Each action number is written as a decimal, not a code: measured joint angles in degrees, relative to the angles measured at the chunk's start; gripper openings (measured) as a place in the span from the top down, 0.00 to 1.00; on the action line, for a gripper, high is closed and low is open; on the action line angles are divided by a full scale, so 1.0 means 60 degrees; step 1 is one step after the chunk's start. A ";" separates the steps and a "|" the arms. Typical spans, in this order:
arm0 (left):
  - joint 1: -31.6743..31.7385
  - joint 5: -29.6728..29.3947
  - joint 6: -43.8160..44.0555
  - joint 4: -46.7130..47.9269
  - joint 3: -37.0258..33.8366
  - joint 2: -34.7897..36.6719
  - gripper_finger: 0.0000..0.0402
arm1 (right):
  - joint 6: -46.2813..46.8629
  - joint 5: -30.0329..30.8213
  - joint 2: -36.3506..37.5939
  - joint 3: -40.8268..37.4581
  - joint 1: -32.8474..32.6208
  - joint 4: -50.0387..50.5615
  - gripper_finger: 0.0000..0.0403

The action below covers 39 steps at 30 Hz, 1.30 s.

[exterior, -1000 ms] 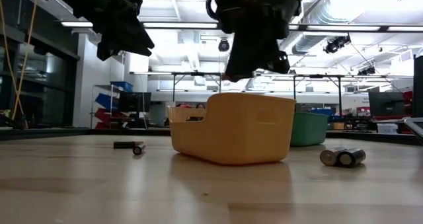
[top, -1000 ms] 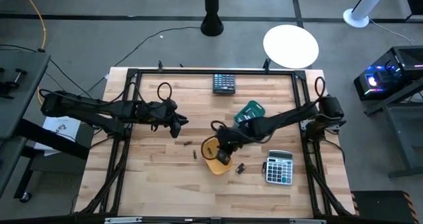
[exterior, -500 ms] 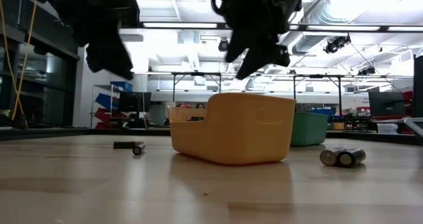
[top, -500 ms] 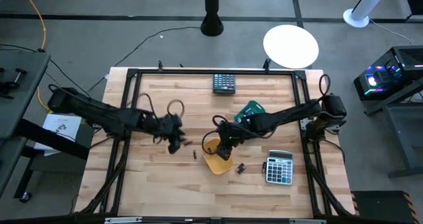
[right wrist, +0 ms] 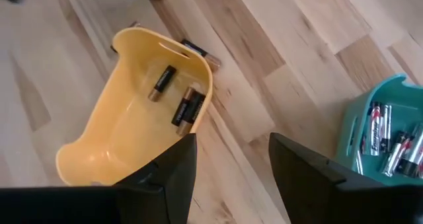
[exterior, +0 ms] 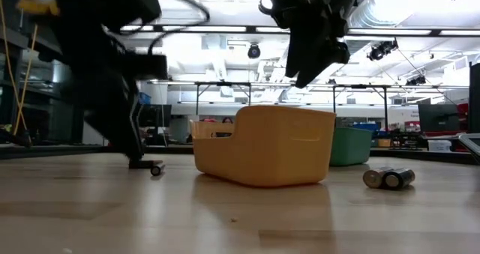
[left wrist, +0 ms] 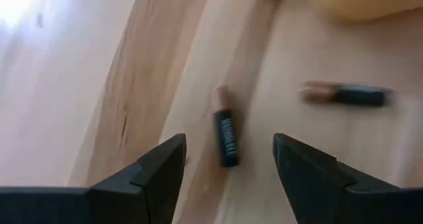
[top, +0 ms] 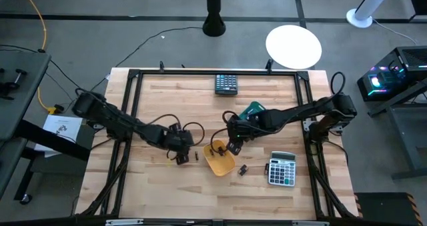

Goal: Sort batteries
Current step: Put the black battery into the yellow bin

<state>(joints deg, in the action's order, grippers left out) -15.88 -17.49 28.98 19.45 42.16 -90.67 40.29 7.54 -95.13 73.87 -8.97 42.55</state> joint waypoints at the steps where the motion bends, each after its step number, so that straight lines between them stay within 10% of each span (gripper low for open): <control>1: 0.0076 0.0013 0.0233 0.0000 -0.0001 -0.0210 0.45 | -0.0048 0.0008 0.0000 0.0000 0.0000 0.0002 0.55; 5: 0.0447 0.0781 0.1060 -0.0121 0.0051 -0.0793 0.51 | -0.0121 0.0116 0.0000 0.0000 0.0000 0.0022 0.55; 12: 0.1014 0.1934 0.1326 -0.0868 -0.0014 -0.0361 0.95 | -0.0148 0.0158 0.0000 0.0000 0.0000 0.0221 0.55; 23: 0.1839 0.1996 -0.1301 -0.2047 -0.0019 0.3379 0.98 | -0.0116 0.0325 0.0121 0.0000 -0.0237 0.0946 0.55; 39: 0.0965 0.2610 -0.2817 -0.4421 0.1080 0.1369 0.74 | -0.0041 0.0541 0.0157 0.0000 0.0062 0.0954 0.55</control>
<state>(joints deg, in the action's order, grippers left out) -10.09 -1.83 12.08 -7.07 48.63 -82.46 40.04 10.79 -94.19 73.87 -8.60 48.27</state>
